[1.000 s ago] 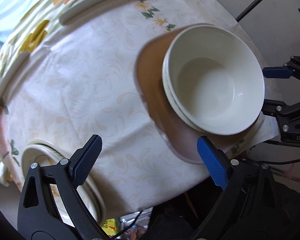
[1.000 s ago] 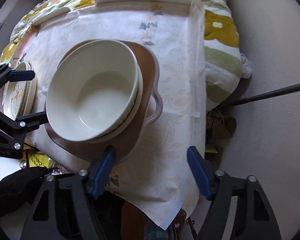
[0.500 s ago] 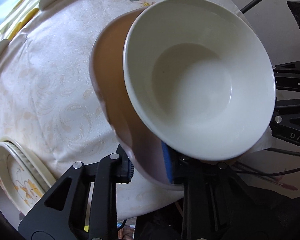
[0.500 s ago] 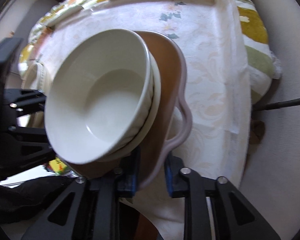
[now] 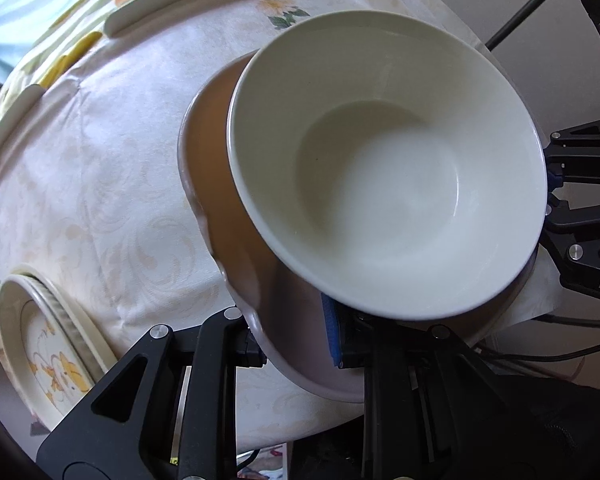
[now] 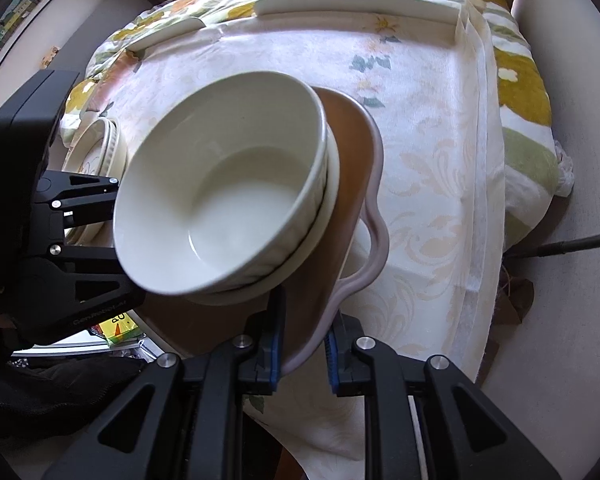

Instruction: Organize plates and bowls

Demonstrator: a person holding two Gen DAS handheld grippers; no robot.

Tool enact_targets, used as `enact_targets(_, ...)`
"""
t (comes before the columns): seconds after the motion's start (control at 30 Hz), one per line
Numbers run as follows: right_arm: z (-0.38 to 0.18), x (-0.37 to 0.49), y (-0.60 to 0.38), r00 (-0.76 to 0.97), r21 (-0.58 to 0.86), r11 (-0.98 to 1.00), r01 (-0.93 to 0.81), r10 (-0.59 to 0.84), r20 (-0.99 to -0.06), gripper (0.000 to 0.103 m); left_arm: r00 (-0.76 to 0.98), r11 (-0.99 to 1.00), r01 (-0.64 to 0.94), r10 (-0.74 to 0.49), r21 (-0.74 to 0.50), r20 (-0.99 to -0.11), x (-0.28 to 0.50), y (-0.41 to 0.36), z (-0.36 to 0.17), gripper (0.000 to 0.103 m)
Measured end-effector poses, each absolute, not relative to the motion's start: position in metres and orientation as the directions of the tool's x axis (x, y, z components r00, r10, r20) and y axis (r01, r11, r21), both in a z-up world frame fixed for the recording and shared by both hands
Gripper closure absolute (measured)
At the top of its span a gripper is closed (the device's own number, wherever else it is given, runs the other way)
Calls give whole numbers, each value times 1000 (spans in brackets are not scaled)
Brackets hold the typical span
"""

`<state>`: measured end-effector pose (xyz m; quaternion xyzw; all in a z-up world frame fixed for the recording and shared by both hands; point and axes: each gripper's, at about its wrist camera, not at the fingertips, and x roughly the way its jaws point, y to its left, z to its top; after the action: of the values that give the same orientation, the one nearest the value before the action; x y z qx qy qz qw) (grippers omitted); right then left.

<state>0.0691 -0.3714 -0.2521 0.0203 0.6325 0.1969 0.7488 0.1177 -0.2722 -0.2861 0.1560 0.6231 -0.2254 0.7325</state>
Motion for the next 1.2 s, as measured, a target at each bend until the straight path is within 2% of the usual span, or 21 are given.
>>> enact_targets(0.3, -208, 81, -334, 172, 250, 890, -380, 334, -927, 87, 215, 893, 450, -116, -6, -970, 111, -233, -233, 85)
enact_targets(0.63, -167, 94, -249, 220, 209, 855, -474, 345, -912, 87, 294, 921, 386, -83, 39, -952, 115, -141, -189, 85)
enact_targets(0.93, -171, 102, -160, 189, 233, 830, -507, 371, -909, 87, 278, 936, 348, -48, 54, -959, 130, -42, -206, 85)
enact_targets(1.2, -195, 97, -111, 144, 265, 847, -461, 366, -919, 87, 231, 927, 373, -59, 32, -971, 127, 1, -236, 85)
